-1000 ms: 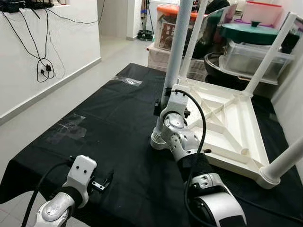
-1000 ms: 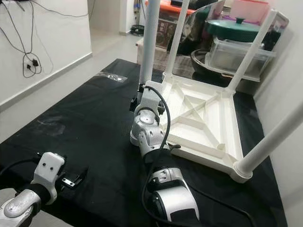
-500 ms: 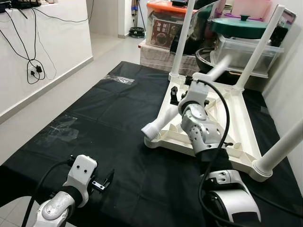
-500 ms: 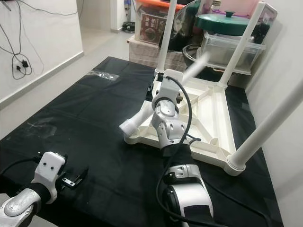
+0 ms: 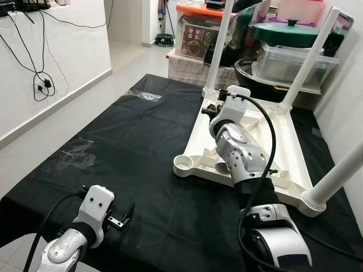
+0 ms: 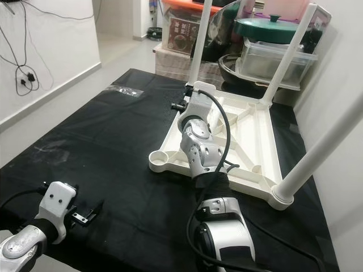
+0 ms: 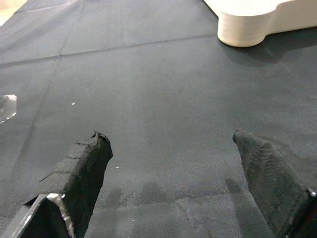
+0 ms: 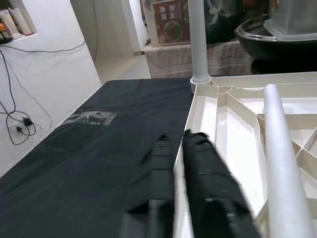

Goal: Building children table

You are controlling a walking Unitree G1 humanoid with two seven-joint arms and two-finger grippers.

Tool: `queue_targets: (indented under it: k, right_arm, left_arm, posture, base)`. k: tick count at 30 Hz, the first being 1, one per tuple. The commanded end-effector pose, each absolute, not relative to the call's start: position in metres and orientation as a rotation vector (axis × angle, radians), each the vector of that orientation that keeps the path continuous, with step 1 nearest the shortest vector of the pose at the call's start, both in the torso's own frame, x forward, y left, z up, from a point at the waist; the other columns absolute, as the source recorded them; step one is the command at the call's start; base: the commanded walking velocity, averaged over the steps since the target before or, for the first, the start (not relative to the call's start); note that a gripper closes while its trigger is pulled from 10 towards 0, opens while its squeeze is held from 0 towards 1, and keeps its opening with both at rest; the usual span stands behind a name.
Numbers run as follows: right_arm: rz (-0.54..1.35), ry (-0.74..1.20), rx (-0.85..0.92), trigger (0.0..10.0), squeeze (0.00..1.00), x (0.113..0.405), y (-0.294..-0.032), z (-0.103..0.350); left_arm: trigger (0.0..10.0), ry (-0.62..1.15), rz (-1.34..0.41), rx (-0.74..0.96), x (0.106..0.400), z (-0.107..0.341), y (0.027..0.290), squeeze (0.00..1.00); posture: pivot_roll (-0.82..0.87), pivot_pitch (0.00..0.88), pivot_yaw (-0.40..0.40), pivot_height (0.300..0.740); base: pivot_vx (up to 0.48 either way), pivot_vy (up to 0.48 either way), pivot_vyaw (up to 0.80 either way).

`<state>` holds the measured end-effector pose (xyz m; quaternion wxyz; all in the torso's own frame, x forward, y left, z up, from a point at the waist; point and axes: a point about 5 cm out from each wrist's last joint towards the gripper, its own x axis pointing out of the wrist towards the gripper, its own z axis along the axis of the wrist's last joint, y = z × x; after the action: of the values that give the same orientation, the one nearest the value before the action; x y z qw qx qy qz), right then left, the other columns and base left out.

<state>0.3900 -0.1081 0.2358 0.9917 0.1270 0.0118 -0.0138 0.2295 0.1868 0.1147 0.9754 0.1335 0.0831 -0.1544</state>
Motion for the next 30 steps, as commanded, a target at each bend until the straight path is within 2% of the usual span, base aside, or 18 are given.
queue_targets:
  k: [1, 11, 15, 17, 18, 30]
  right_arm:
    - [-0.025, 0.023, 0.240, 10.0, 1.00, 0.391, -0.111, 0.238]
    - [-0.019, 0.021, 0.174, 10.0, 1.00, 0.388, -0.110, 0.229]
    - [-0.030, 0.050, 0.151, 10.0, 1.00, 0.387, -0.110, 0.223]
    - [-0.031, 0.054, 0.147, 10.0, 0.96, 0.387, -0.110, 0.222]
    - [-0.029, 0.050, 0.139, 10.0, 0.00, 0.387, -0.109, 0.222]
    - [-0.011, 0.047, 0.115, 10.0, 0.00, 0.389, -0.106, 0.224]
  left_arm:
    - [10.0, 0.158, -0.277, 0.276, 0.233, 0.115, 0.191, 0.00]
    - [10.0, 0.046, -0.125, 0.212, 0.245, 0.135, 0.203, 0.00]
    - [10.0, 0.011, -0.099, 0.194, 0.247, 0.141, 0.205, 0.00]
    - [10.0, -0.001, -0.088, 0.189, 0.248, 0.143, 0.205, 0.00]
    - [10.0, -0.011, -0.083, 0.185, 0.250, 0.145, 0.205, 0.00]
    - [10.0, -0.030, -0.082, 0.182, 0.253, 0.149, 0.203, 0.00]
  posture:
    - [0.10, 0.000, -0.104, 0.740]
    - [0.10, 0.000, -0.103, 0.740]
    - [0.10, 0.000, -0.099, 0.740]
    - [0.10, 0.000, -0.096, 0.740]
    - [0.10, 0.000, -0.093, 0.740]
    - [0.10, 0.000, -0.092, 0.740]
  base:
    - [0.000, 0.000, 0.00]
    - [0.000, 0.000, 0.00]
    - [0.244, 0.000, 0.00]
    - [0.304, 0.000, 0.00]
    - [0.341, 0.000, 0.00]
    - [0.349, 0.000, 0.00]
